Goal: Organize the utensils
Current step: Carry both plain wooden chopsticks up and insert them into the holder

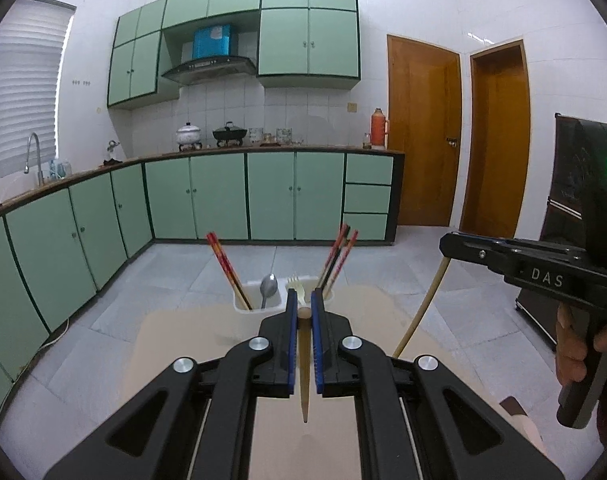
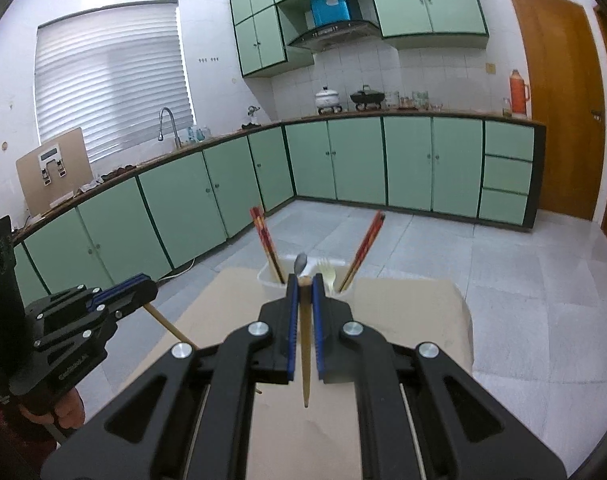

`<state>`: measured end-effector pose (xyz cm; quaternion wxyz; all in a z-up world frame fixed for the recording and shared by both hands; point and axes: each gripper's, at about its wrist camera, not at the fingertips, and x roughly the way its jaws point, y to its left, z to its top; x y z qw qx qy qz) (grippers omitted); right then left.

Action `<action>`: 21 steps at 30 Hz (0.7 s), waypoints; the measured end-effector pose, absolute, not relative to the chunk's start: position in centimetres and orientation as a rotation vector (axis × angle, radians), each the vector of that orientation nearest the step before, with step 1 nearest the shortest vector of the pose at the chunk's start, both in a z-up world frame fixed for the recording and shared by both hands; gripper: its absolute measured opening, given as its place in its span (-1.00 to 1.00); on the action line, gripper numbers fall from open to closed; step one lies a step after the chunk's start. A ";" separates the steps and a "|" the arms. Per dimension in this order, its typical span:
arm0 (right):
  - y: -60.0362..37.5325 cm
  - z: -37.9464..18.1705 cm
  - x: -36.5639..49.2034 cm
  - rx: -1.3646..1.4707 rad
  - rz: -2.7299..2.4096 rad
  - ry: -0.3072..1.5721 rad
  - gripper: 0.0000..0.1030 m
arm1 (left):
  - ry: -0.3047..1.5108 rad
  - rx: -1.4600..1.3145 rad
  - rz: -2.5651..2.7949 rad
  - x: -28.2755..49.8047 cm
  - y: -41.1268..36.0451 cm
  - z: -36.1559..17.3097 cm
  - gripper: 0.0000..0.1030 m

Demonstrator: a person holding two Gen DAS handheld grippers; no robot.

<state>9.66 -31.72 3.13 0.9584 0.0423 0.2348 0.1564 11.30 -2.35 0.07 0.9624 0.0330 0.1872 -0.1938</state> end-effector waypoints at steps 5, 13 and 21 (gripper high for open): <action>-31.6 5.7 11.5 0.072 0.320 0.423 -0.88 | 0.321 0.051 -0.376 13.1 -2.0 2.4 -0.87; -31.8 9.3 16.6 0.054 0.300 0.359 -0.88 | 0.204 0.059 -0.336 17.2 -2.1 7.3 -0.87; -31.3 8.7 22.6 0.032 0.267 0.372 -0.88 | 0.215 0.067 -0.305 22.9 -3.6 7.0 -0.87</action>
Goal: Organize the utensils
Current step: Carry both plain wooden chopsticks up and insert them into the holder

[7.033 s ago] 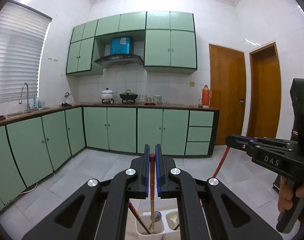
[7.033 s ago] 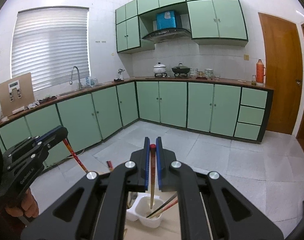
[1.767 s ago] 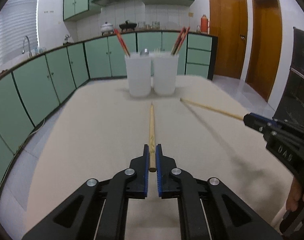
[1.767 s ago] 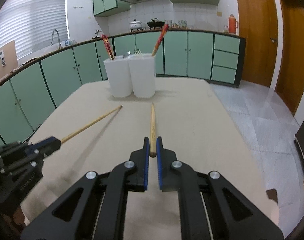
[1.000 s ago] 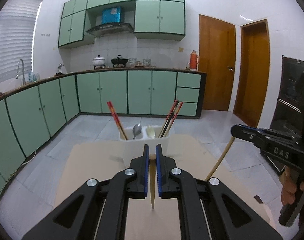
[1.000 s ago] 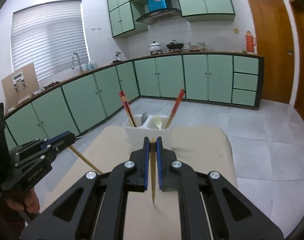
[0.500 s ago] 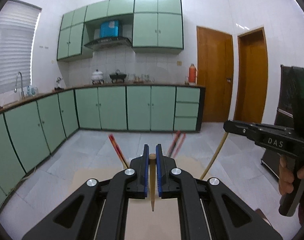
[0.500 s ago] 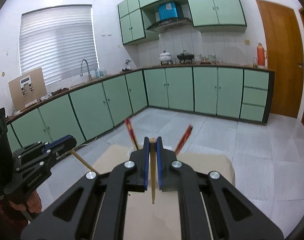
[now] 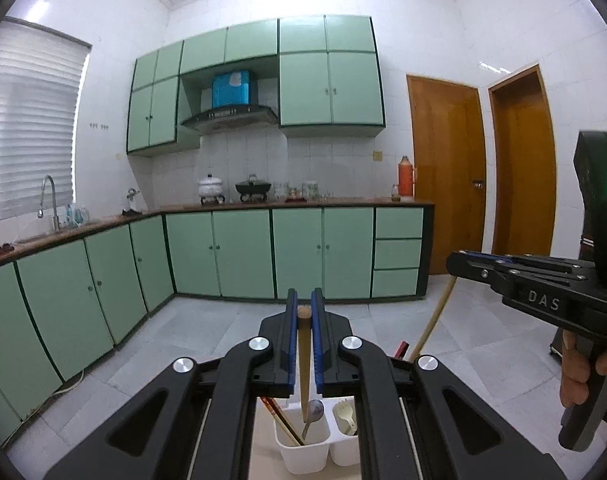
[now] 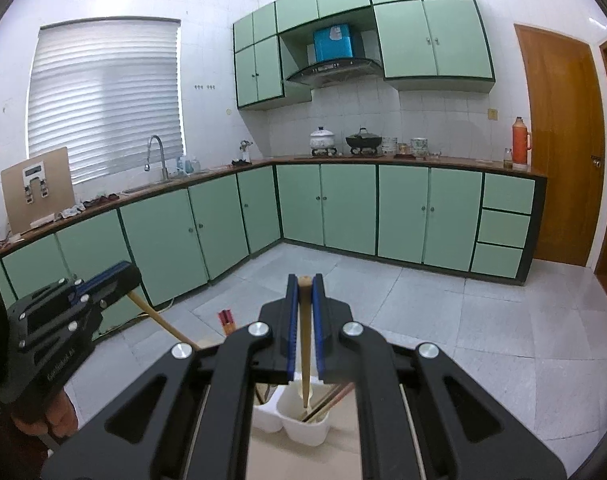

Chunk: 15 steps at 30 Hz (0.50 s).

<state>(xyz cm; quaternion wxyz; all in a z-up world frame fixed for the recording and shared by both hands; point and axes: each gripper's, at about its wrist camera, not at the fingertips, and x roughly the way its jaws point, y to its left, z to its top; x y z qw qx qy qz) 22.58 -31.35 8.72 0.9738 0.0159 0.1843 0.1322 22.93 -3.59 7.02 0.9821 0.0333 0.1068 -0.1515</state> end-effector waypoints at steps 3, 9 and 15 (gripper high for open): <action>-31.0 7.5 24.4 0.015 0.248 0.382 -0.88 | 0.240 0.078 -0.298 24.4 -4.1 5.8 -0.87; -30.2 4.4 26.9 0.017 0.246 0.442 -0.88 | 0.295 0.082 -0.290 27.0 -4.9 3.5 -0.87; -29.3 1.6 27.6 0.009 0.261 0.502 -0.88 | 0.354 0.075 -0.281 28.9 -4.9 1.1 -0.87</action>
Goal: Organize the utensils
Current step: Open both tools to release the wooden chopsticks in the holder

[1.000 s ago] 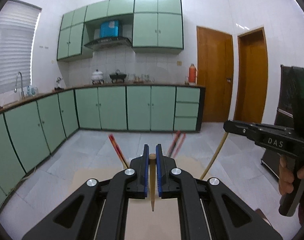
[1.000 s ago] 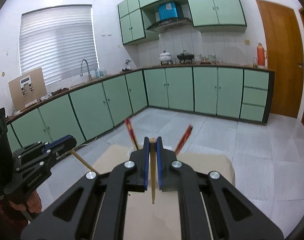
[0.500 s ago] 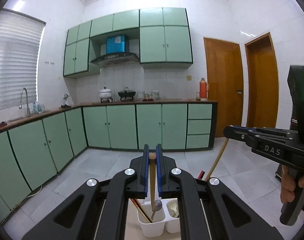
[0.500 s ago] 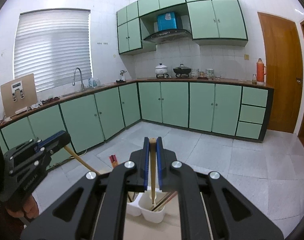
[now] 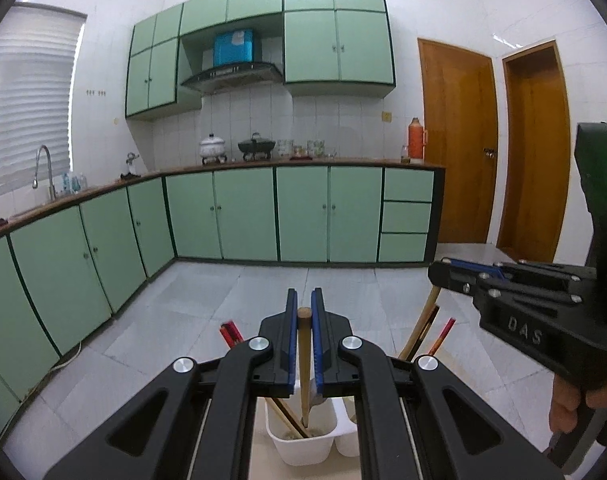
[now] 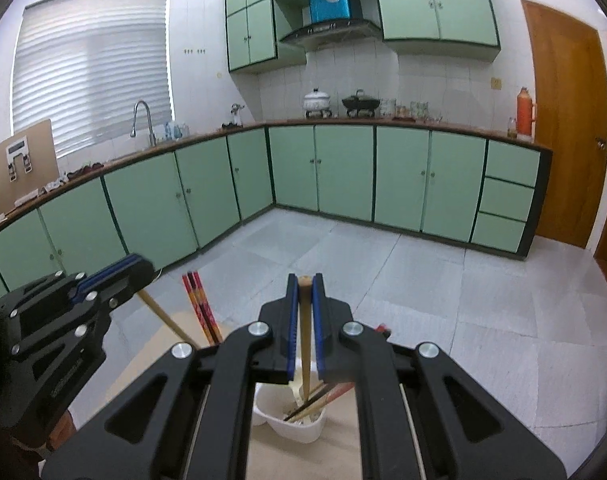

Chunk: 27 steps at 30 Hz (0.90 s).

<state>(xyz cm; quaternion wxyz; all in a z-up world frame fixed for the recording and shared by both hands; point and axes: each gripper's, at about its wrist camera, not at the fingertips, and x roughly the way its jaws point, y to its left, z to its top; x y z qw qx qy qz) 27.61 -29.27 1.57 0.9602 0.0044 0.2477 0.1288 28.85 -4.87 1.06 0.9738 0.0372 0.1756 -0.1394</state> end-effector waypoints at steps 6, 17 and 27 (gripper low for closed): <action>-28.7 -0.9 27.2 0.009 0.272 0.558 -0.86 | 0.421 0.067 -0.278 30.0 -4.4 -1.5 -0.87; -31.0 1.3 23.5 0.056 0.214 0.460 -0.06 | 0.407 0.011 -0.252 28.3 -1.6 -1.4 0.14; -33.3 2.7 16.7 0.061 0.117 0.373 0.72 | 0.312 -0.002 -0.208 22.5 0.2 1.0 0.76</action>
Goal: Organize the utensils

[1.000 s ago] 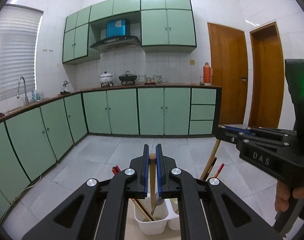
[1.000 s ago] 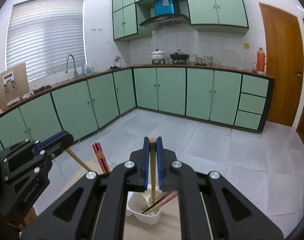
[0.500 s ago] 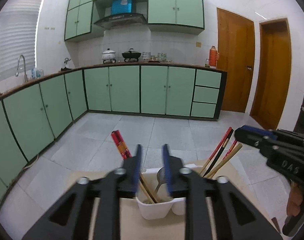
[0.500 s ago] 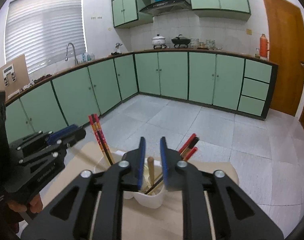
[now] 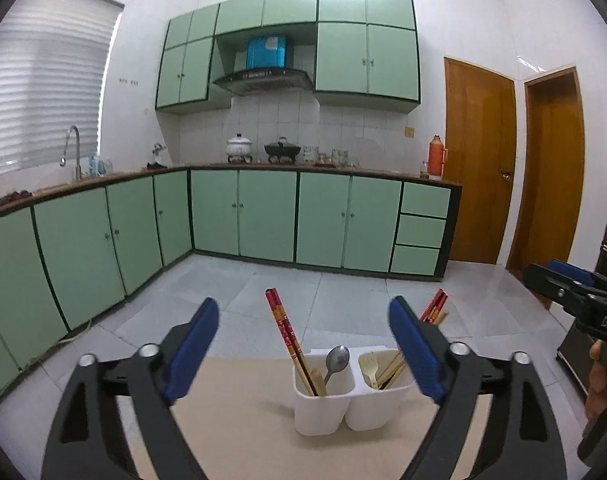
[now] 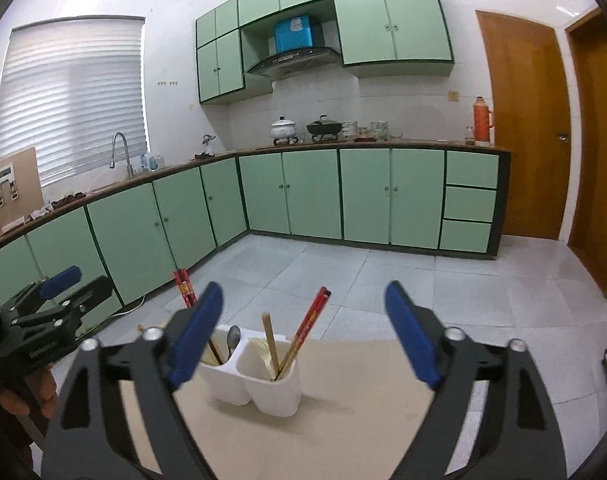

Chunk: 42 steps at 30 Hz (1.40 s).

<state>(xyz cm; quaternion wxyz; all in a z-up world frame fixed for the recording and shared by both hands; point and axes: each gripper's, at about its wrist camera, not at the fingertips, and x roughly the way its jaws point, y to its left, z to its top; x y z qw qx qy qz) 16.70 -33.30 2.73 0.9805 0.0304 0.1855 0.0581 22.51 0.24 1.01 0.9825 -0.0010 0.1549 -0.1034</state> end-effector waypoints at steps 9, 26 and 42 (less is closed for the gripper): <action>-32.9 3.1 11.9 0.057 0.147 0.372 0.90 | 0.284 0.011 -0.220 17.1 -0.5 1.9 0.89; -31.0 4.7 7.0 0.037 0.211 0.355 0.90 | 0.285 0.021 -0.230 11.2 -0.7 3.6 0.89; -30.2 5.0 5.3 0.024 0.230 0.342 0.90 | 0.260 0.018 -0.230 8.4 -0.4 4.2 0.89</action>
